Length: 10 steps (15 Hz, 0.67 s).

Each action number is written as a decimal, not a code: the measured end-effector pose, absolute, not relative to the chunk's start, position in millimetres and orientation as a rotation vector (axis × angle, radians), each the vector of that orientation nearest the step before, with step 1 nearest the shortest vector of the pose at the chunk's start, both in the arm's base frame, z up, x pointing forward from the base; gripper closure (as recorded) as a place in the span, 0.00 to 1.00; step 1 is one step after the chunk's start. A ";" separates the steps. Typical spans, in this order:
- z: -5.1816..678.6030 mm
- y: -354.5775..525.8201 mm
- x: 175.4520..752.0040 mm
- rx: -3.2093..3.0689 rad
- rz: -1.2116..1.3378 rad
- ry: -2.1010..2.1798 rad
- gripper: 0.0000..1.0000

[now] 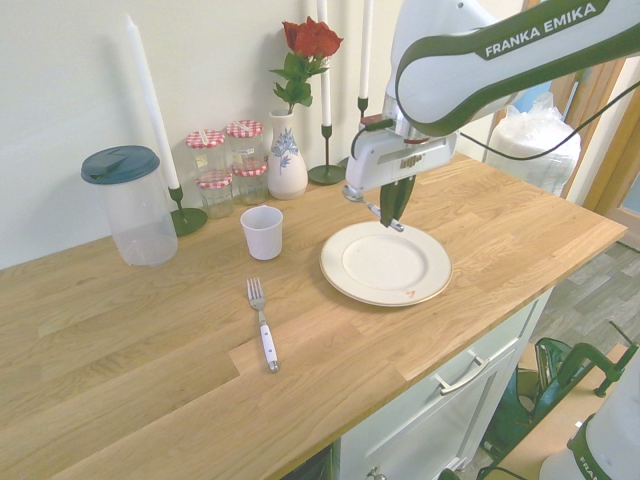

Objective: Put the spoon into the plate

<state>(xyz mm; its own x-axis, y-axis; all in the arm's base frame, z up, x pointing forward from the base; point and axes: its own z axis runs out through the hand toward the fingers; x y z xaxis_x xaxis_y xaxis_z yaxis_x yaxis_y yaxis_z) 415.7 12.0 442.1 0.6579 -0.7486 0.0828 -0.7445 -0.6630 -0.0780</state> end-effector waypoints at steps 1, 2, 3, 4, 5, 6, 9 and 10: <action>434.2 5.2 414.0 -2.826 -0.171 1.266 1.00; 425.6 0.4 411.7 -2.819 -0.172 1.255 1.00; 417.2 -1.8 409.7 -2.809 -0.169 1.248 1.00; 409.4 -2.6 408.5 -2.800 -0.167 1.247 1.00; 401.2 1.3 407.0 -2.795 -0.161 1.246 1.00; 391.9 4.0 406.5 -2.792 -0.151 1.244 1.00; 366.4 9.6 405.9 -2.783 -0.122 1.256 1.00; 359.6 9.2 406.5 -2.780 -0.113 1.264 1.00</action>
